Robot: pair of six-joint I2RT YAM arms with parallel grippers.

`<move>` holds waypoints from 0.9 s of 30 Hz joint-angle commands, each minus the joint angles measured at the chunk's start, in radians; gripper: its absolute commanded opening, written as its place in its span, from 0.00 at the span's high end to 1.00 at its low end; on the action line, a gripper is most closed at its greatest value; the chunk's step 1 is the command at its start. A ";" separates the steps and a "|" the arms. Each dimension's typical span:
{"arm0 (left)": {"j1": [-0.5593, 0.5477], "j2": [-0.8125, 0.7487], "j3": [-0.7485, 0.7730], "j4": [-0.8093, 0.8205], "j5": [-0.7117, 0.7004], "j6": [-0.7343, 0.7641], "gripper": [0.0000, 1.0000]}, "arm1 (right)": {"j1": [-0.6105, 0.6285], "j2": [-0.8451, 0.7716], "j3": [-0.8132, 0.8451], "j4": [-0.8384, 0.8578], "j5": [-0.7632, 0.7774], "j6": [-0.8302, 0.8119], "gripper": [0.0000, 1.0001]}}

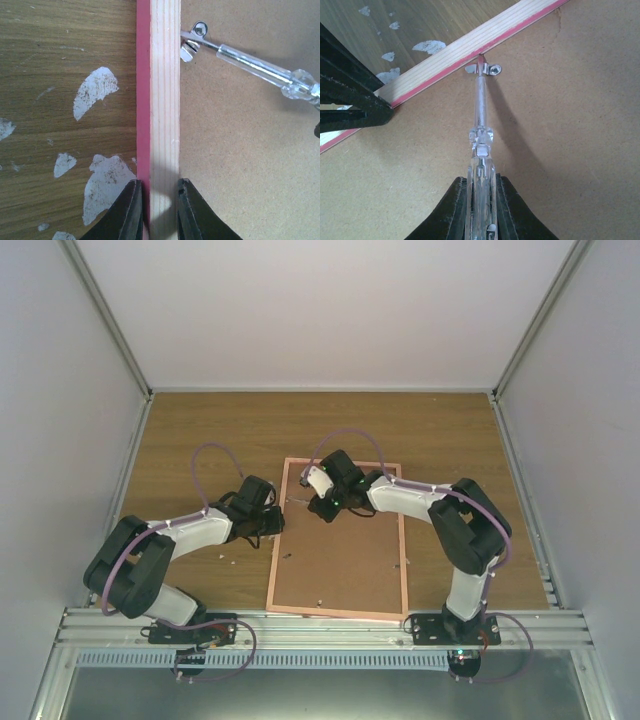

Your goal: Take the photo out of the frame

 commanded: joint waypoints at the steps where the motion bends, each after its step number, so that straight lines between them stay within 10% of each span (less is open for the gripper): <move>1: -0.019 0.005 -0.022 -0.019 0.020 -0.012 0.90 | 0.014 0.010 -0.021 -0.204 -0.054 -0.031 0.99; 27: 0.042 -0.101 -0.097 -0.020 -0.005 -0.145 0.95 | 0.009 -0.295 -0.179 -0.018 0.099 0.130 1.00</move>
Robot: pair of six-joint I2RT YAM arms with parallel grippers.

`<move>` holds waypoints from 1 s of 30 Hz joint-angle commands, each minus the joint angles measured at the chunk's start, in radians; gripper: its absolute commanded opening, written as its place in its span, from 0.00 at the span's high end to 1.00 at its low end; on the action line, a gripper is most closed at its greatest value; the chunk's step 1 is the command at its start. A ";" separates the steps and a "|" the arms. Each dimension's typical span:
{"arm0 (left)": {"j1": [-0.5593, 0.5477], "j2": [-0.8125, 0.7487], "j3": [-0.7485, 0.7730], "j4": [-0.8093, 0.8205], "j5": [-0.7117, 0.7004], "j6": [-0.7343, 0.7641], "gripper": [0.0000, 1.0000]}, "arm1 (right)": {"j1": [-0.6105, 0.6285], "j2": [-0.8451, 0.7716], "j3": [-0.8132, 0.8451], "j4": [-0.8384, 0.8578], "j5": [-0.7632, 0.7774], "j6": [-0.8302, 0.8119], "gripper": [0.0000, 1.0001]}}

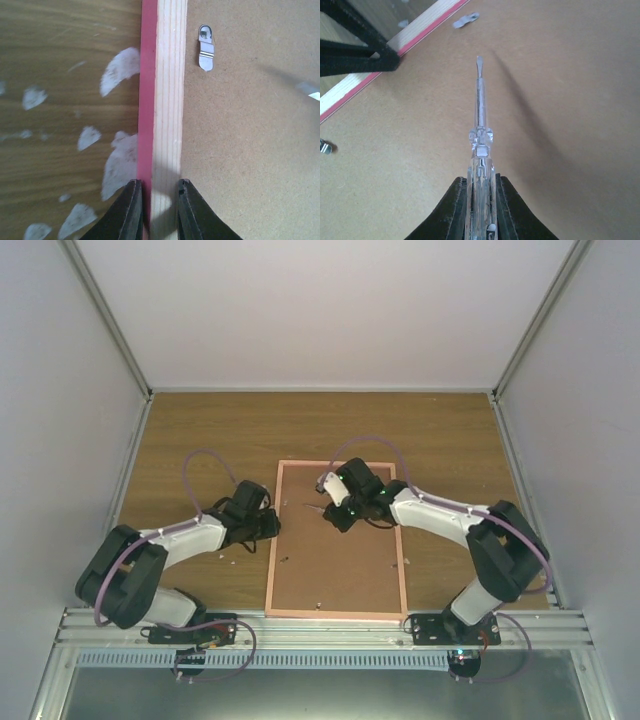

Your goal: Take the photo out of the frame

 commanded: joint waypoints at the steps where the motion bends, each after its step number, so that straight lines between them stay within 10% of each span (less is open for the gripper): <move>1: 0.028 -0.074 -0.063 -0.033 -0.008 -0.119 0.95 | 0.003 -0.100 -0.054 0.096 0.083 0.072 0.99; 19: -0.016 -0.420 -0.301 0.047 -0.064 -0.701 0.87 | 0.002 -0.247 -0.230 0.298 0.288 0.190 0.99; 30: -0.074 -0.327 -0.132 -0.173 -0.140 -0.533 0.65 | -0.007 -0.300 -0.312 0.380 0.283 0.176 0.99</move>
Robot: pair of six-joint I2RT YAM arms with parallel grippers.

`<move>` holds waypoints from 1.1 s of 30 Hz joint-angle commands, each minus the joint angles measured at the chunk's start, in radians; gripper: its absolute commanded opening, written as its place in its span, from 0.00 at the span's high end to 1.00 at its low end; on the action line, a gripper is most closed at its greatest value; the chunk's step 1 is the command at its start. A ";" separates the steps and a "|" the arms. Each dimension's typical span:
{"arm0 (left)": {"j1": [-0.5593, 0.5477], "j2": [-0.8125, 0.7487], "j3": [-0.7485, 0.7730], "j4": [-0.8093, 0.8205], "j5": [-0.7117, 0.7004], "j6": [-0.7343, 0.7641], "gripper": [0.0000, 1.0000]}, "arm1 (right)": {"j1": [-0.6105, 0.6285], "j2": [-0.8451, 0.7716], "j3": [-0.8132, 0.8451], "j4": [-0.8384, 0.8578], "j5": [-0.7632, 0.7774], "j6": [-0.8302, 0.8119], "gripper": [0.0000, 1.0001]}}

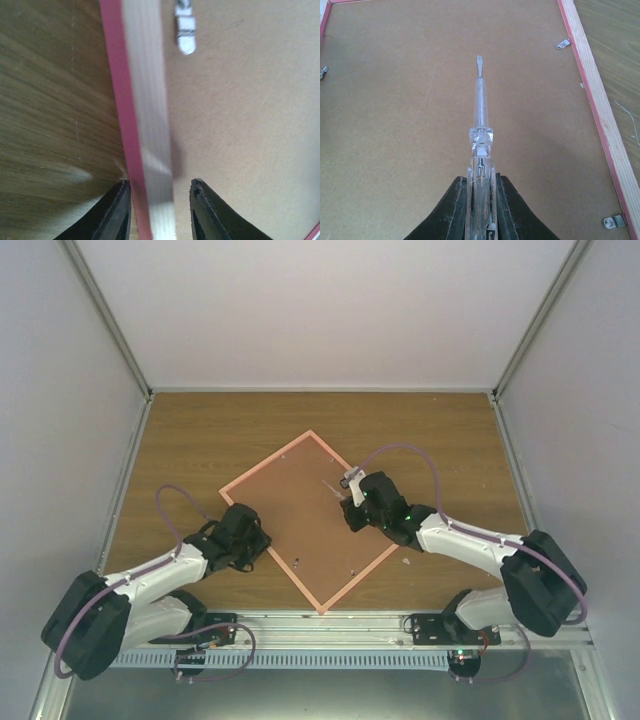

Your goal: Take the photo out of the frame

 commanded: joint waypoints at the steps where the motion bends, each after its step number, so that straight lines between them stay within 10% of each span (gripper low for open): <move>1: -0.005 -0.001 0.115 -0.147 -0.100 0.145 0.62 | -0.005 -0.046 -0.046 0.088 0.012 0.001 0.99; 12: 0.217 0.191 0.440 -0.190 -0.150 0.821 0.14 | -0.005 -0.115 -0.176 0.239 -0.032 -0.031 0.99; 19: 0.323 0.464 0.663 -0.147 -0.024 1.137 0.09 | -0.005 -0.176 -0.295 0.388 -0.101 -0.057 0.99; 33: 0.400 0.897 0.970 -0.203 0.132 1.290 0.16 | -0.005 -0.190 -0.307 0.405 -0.139 -0.077 0.99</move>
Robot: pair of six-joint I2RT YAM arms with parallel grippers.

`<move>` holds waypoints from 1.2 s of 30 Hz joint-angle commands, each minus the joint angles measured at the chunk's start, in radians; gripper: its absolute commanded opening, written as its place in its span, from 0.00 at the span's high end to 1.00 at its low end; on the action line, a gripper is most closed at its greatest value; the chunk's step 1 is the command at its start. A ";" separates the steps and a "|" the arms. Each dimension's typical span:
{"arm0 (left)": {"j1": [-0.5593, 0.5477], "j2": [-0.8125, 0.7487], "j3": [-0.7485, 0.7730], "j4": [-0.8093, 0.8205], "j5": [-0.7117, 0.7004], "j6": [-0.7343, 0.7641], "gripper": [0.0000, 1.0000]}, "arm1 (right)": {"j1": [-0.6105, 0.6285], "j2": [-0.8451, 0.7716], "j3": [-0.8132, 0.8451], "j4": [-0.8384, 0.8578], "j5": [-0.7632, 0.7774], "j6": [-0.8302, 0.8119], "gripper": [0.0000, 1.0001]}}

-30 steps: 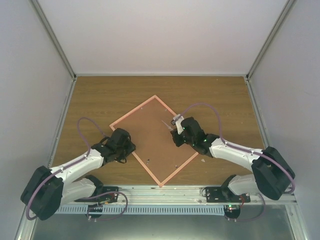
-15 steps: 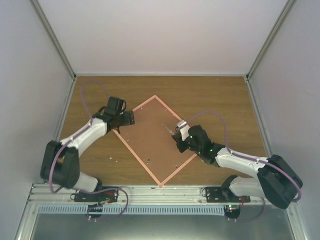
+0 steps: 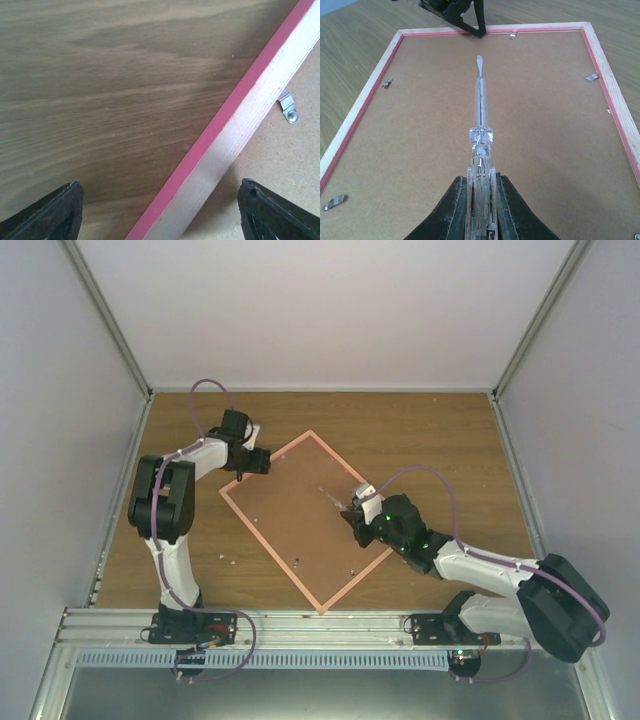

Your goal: Take the photo out of the frame

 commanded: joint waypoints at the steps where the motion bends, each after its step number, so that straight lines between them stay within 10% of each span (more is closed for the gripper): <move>1: 0.005 0.045 0.043 -0.019 0.069 0.069 0.17 | -0.004 -0.007 -0.008 0.042 -0.015 -0.017 0.99; 18: -0.002 -0.064 -0.128 -0.023 0.120 -0.112 0.65 | -0.004 0.059 0.062 -0.024 -0.045 -0.028 0.99; 36: -0.158 -0.377 -0.578 0.115 0.157 -0.427 0.78 | 0.050 0.245 0.283 -0.265 -0.125 -0.030 0.99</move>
